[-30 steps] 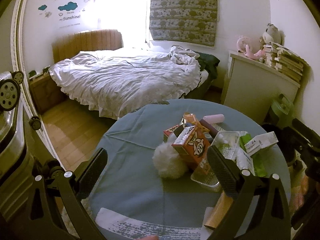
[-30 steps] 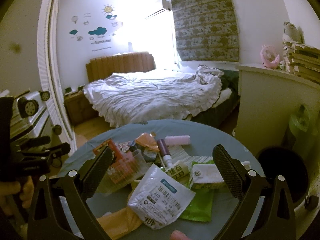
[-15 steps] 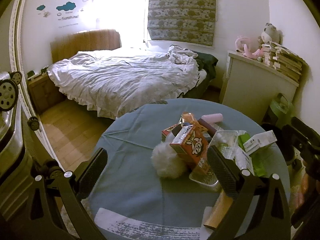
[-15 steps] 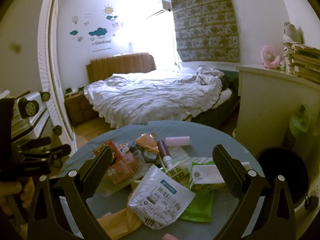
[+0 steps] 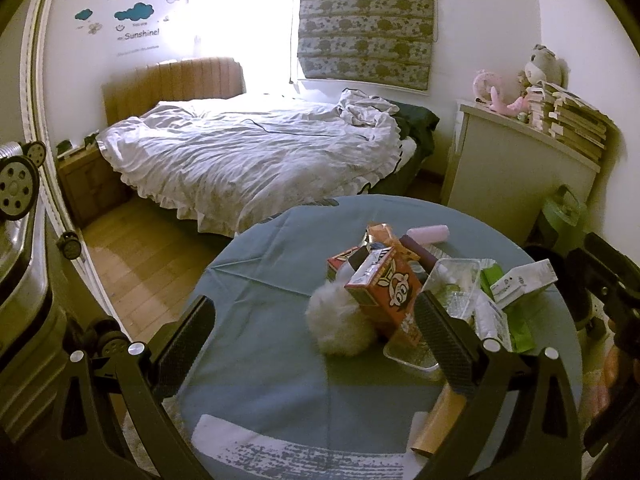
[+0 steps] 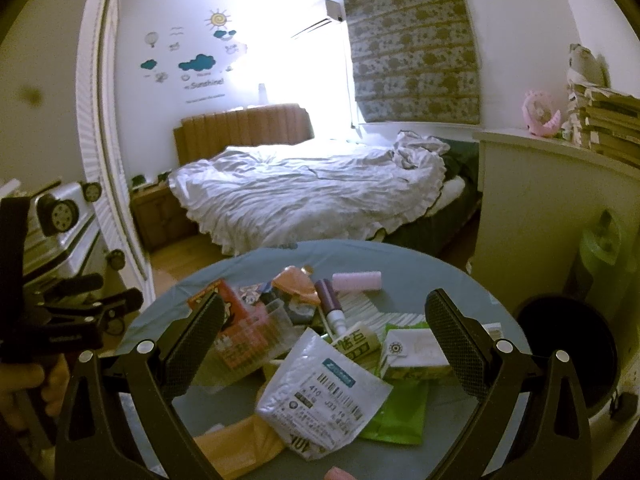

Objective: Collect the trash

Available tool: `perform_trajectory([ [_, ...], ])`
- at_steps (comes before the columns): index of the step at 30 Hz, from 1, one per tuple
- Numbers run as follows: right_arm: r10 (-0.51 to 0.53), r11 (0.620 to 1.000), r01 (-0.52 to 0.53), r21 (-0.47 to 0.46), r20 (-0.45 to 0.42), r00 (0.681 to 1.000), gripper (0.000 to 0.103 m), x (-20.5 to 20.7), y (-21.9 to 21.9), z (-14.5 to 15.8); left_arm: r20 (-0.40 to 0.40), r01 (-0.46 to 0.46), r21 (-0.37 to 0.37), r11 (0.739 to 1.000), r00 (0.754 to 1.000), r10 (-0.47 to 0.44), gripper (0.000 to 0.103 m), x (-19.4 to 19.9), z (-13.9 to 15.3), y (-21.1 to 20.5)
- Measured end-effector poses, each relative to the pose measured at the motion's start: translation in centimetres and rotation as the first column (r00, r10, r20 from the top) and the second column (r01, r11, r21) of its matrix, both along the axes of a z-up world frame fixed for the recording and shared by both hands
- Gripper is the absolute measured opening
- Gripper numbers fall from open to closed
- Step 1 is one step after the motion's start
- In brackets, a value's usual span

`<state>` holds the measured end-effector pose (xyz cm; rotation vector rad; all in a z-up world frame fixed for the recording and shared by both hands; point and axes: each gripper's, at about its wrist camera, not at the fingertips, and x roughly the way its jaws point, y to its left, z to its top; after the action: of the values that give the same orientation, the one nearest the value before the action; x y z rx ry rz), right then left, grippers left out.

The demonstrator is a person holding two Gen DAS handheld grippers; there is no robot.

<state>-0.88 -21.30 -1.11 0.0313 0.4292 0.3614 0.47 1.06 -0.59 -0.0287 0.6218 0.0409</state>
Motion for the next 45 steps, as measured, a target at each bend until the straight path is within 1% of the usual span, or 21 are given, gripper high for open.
perform_trajectory([
  [5,-0.002,1.000,0.002,0.001,0.005,1.000,0.099,0.1,-0.1,-0.1,0.003,-0.001,-0.006,1.000,1.000,0.001,0.098,-0.2,0.4,0.1],
  [10,-0.005,1.000,0.005,0.002,0.012,1.000,0.099,0.1,0.4,0.3,0.036,0.004,0.014,1.000,0.999,-0.004,0.098,-0.7,1.7,-0.6],
  [13,-0.007,1.000,0.007,0.004,0.010,1.000,0.099,0.1,0.4,0.6,0.045,0.016,0.014,1.000,0.999,-0.016,0.098,-0.8,2.1,-0.9],
  [27,-0.001,1.000,0.001,0.010,-0.002,1.000,0.099,0.2,0.1,0.8,0.030,0.029,0.004,1.000,0.999,-0.029,0.098,-0.6,2.2,-0.7],
  [28,0.002,1.000,-0.002,0.011,-0.006,1.000,0.099,0.3,0.2,0.7,0.021,0.034,-0.011,0.999,0.999,-0.034,0.098,-0.5,2.0,-0.3],
  [30,0.023,1.000,-0.022,0.016,-0.020,1.000,0.099,0.6,0.3,0.6,-0.006,0.039,-0.069,0.997,0.999,-0.040,0.098,0.2,1.3,1.0],
  [31,0.047,0.999,-0.046,0.021,-0.037,0.998,0.099,0.9,0.5,0.5,-0.026,0.032,-0.123,0.992,0.999,-0.035,0.098,0.8,0.5,2.2],
  [33,0.107,0.994,-0.104,0.035,-0.092,0.990,0.099,1.9,1.1,0.1,-0.061,0.010,-0.212,0.977,0.998,-0.023,0.098,1.6,-1.0,4.4],
  [34,0.139,0.990,-0.134,0.045,-0.128,0.982,0.099,2.6,1.6,-0.2,-0.073,0.007,-0.274,0.962,0.997,-0.028,0.098,2.0,-2.0,5.8],
  [36,0.186,0.982,-0.176,0.072,-0.171,0.968,0.099,3.8,2.6,-0.6,-0.089,0.006,-0.337,0.941,0.995,-0.039,0.098,2.5,-3.0,7.1],
  [37,0.212,0.976,-0.197,0.093,-0.198,0.957,0.099,4.6,3.1,-0.8,-0.102,0.012,-0.354,0.935,0.993,-0.052,0.098,2.9,-3.6,7.5],
  [38,0.227,0.972,-0.208,0.107,-0.217,0.949,0.099,5.1,3.6,-1.0,-0.105,0.021,-0.356,0.934,0.993,-0.063,0.098,3.1,-3.8,7.5],
  [40,0.253,0.965,-0.218,0.148,-0.287,0.924,0.099,6.9,4.6,-1.7,-0.108,0.048,-0.352,0.935,0.990,-0.091,0.098,3.6,-4.0,7.1],
  [42,0.248,0.967,-0.210,0.143,-0.340,0.907,0.098,8.3,5.7,-2.5,-0.098,0.101,-0.366,0.925,0.984,-0.146,0.098,4.1,-4.0,6.4],
  [44,0.239,0.970,-0.205,0.126,-0.385,0.892,0.096,9.3,6.4,-3.2,-0.091,0.132,-0.377,0.917,0.980,-0.179,0.098,4.5,-3.9,5.8],
  [45,0.239,0.970,-0.205,0.128,-0.399,0.885,0.090,9.5,6.6,-3.5,-0.086,0.153,-0.380,0.912,0.976,-0.199,0.098,4.8,-3.8,5.4],
])
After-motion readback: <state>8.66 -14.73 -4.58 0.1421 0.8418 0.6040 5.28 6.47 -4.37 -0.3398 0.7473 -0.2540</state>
